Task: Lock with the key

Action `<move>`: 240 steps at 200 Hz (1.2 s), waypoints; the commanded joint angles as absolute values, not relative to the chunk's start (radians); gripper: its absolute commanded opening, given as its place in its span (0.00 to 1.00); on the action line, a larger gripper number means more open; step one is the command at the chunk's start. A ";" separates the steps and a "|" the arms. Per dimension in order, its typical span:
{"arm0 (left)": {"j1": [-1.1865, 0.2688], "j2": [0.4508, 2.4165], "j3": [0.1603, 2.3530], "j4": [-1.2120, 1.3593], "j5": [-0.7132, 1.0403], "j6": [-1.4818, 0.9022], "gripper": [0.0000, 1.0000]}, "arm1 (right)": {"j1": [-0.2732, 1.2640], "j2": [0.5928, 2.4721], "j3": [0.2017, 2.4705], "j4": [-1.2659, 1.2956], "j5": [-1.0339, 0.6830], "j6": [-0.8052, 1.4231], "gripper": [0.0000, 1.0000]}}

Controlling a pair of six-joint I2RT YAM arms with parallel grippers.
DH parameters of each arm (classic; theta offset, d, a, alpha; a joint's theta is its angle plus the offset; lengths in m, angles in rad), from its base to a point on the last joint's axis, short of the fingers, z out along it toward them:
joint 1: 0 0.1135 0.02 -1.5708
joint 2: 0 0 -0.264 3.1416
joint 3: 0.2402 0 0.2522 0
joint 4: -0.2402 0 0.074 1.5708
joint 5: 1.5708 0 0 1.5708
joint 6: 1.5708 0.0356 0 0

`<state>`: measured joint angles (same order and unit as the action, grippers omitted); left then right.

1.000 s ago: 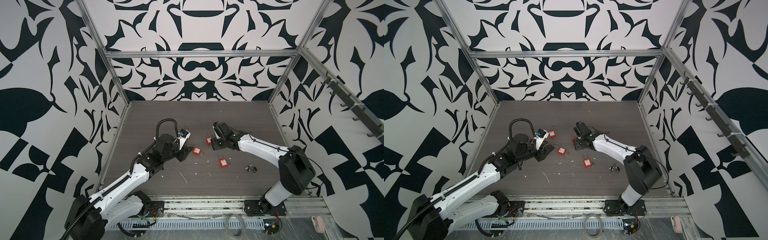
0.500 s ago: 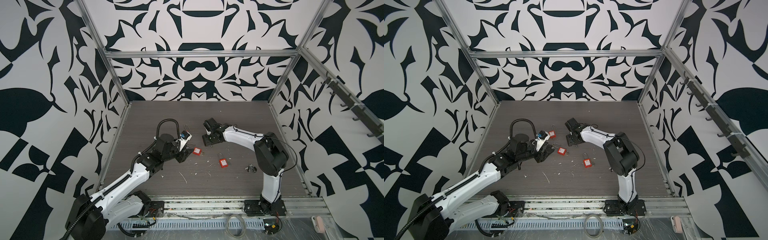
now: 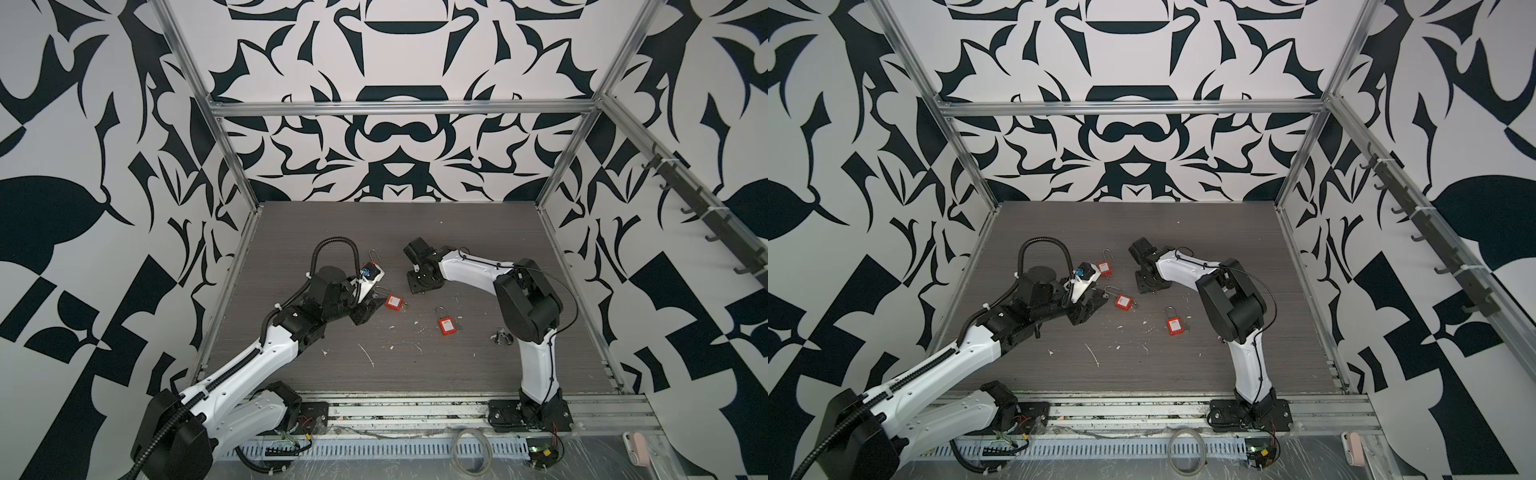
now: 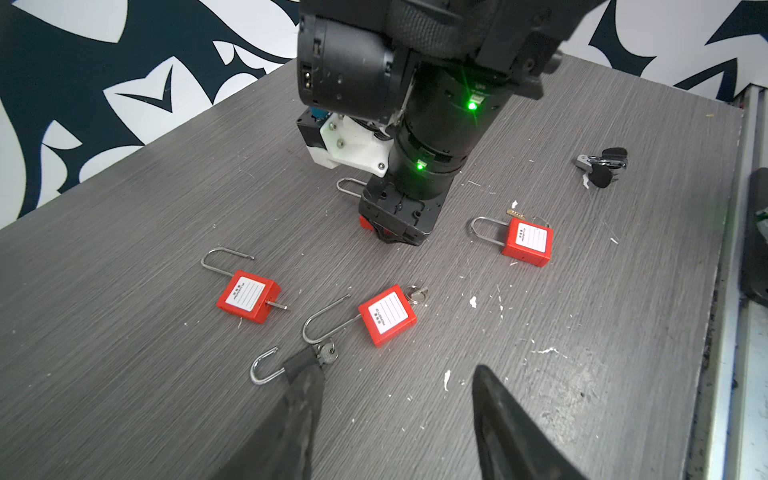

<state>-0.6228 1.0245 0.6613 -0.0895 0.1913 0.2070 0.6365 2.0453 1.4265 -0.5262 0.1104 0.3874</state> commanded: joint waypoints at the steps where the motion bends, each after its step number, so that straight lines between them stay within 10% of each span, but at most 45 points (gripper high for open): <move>1: -0.618 1.034 0.688 -0.104 0.211 0.229 0.60 | 0.636 2.027 1.462 -0.550 0.107 0.378 0.47; 152: -0.534 1.095 0.876 -0.320 0.806 0.528 0.61 | 0.646 1.354 1.094 -0.659 -0.338 -0.299 0.29; 240: -0.575 1.264 1.060 -0.512 0.849 0.598 0.59 | 0.653 1.111 0.973 -0.648 -0.485 -0.360 0.26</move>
